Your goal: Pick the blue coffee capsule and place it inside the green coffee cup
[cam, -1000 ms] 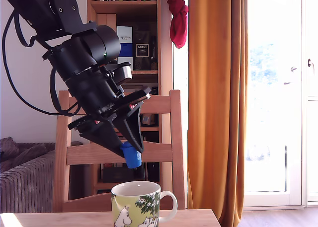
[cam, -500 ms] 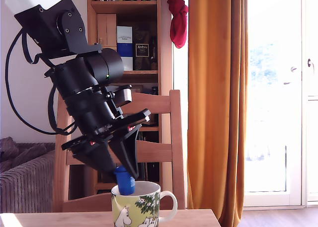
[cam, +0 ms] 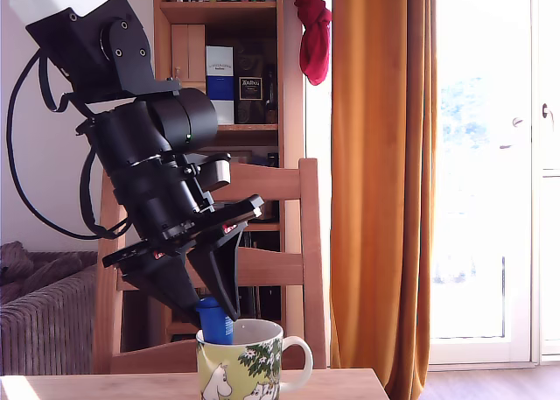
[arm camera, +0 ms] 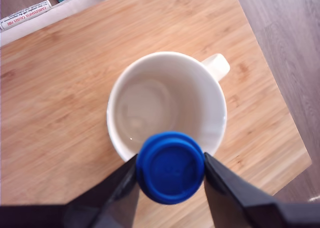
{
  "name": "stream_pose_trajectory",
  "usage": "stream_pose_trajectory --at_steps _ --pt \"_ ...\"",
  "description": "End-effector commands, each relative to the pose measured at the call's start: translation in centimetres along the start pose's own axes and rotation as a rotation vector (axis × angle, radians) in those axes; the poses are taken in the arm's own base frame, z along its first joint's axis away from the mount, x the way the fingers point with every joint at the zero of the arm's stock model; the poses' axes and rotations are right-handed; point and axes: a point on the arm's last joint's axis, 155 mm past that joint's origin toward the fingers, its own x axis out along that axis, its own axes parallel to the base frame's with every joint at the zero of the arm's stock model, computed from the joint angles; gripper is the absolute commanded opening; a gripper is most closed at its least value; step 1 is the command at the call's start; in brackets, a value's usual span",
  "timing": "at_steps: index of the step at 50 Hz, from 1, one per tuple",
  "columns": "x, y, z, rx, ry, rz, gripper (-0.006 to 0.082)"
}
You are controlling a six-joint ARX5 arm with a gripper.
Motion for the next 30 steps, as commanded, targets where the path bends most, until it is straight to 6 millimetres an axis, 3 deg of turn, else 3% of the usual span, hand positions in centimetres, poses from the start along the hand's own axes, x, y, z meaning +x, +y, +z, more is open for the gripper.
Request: stream_pose_trajectory --at_steps 1,11,17,20,27,30 --pt "0.4 -0.2 -0.6 -0.001 0.021 0.000 0.0506" --pt "0.3 0.0 -1.5 0.007 0.056 0.004 0.0526" --pt "-0.3 -0.1 -1.2 0.005 0.056 0.007 0.0484" --pt "-0.8 -0.3 -0.6 0.011 0.033 0.006 0.0374" --pt "-2.6 -0.2 0.9 0.042 -0.031 0.026 -0.0011" --pt "-3.4 0.1 1.3 0.050 -0.053 0.046 -0.0016"
